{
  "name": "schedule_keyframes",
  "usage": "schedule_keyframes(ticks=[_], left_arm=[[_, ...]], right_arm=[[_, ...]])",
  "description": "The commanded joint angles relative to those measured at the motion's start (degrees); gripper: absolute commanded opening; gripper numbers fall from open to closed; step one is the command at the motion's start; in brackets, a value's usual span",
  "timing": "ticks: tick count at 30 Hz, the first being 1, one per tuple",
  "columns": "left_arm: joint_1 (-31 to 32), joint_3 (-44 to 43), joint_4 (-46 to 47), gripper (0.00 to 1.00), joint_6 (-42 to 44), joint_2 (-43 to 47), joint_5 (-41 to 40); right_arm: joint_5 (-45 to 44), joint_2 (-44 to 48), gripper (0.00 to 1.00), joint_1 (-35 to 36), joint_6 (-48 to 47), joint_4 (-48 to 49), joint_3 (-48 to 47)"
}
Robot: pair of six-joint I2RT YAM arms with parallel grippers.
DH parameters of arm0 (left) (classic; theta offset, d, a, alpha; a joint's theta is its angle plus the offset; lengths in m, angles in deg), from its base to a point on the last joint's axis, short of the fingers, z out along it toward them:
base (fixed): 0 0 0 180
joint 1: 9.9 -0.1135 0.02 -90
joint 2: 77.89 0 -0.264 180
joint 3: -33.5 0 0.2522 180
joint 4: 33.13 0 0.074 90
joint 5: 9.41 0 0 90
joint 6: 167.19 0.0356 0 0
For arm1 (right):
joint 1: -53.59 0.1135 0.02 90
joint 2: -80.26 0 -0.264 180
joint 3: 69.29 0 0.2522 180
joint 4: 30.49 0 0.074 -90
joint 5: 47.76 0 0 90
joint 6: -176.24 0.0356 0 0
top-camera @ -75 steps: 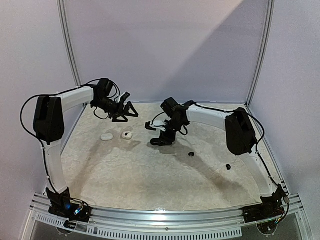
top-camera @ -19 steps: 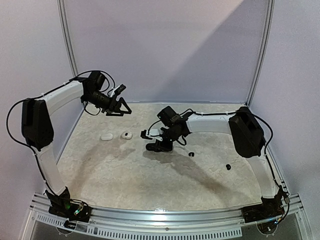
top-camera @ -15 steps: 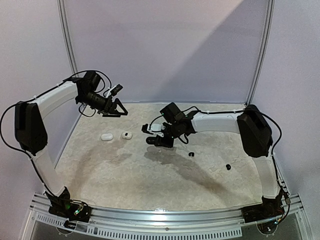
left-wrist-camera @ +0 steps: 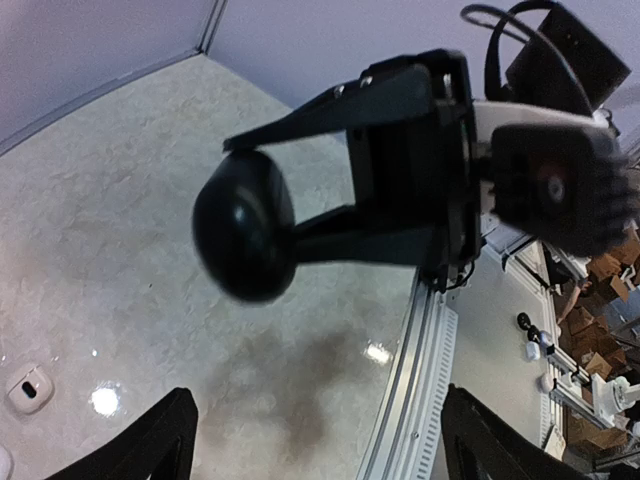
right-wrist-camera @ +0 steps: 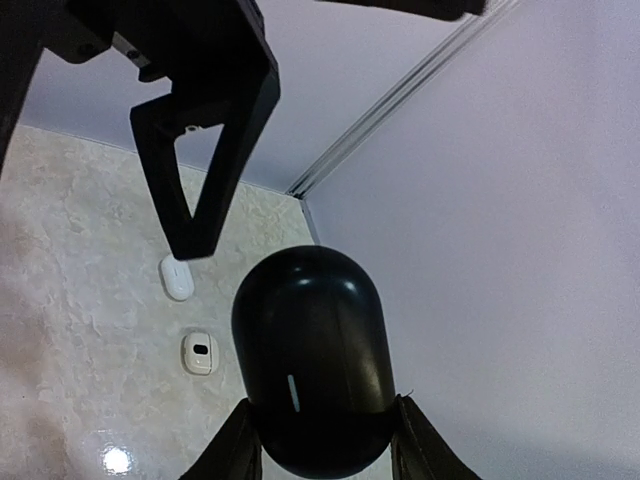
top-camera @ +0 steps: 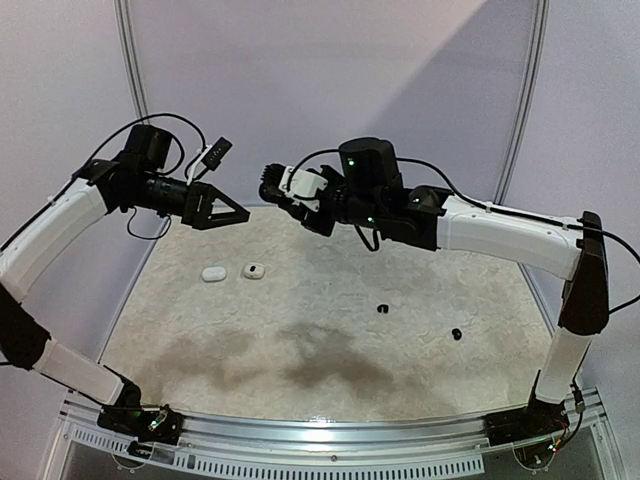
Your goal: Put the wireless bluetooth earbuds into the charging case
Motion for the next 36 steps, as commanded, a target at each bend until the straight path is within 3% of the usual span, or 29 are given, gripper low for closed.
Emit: schedule_keyframes(ticks=[1,6,11,17,22,25,28,29,31,34,36], left_arm=[[1.7,5.1,14.1,0.87,-12.7,1.9,-0.8],[1.8,5.5,19.3,0.81,-18.3,1.0,-1.7],[1.9,5.9,20.2,0.66,-19.5,0.1,-4.0],[2.0,5.6,23.9,0.63,-21.1,-0.3,-1.6],[2.1,5.6,24.9,0.53,-21.4,-0.6,-0.1],[2.1,5.6,25.5,0.35,-21.6,-0.9,0.7],[2.2,5.6,25.7,0.02,-21.4,-1.0,1.2],[2.1,5.7,25.7,0.0,-21.3,-1.0,1.4],[2.1,5.9,25.4,0.0,-20.5,-0.8,2.1],[2.1,5.9,23.3,0.0,-16.5,-0.1,2.3],[2.1,5.5,20.0,0.0,-11.1,0.4,1.7]], right_arm=[[-4.8,-0.1,0.12,2.2,-4.4,-0.2,-1.9],[-6.3,-0.5,0.12,3.8,-5.9,-0.1,-3.0],[-5.4,-0.8,0.12,4.7,-5.9,0.2,-4.2],[-5.3,-2.0,0.12,5.1,-6.6,-0.3,-5.1],[-5.2,-2.6,0.12,5.0,-7.1,-0.8,-5.8],[-5.3,-2.9,0.12,5.1,-7.4,-0.9,-6.1],[-5.6,-2.9,0.12,5.1,-7.2,-0.9,-6.2],[-5.9,-2.9,0.14,5.1,-7.1,-0.9,-6.3],[-6.9,-3.0,0.24,5.0,-6.3,-1.1,-6.4],[-8.1,-2.6,0.57,4.5,-3.9,-2.6,-6.5],[-3.7,-1.7,0.76,3.2,-1.0,-6.9,-7.1]])
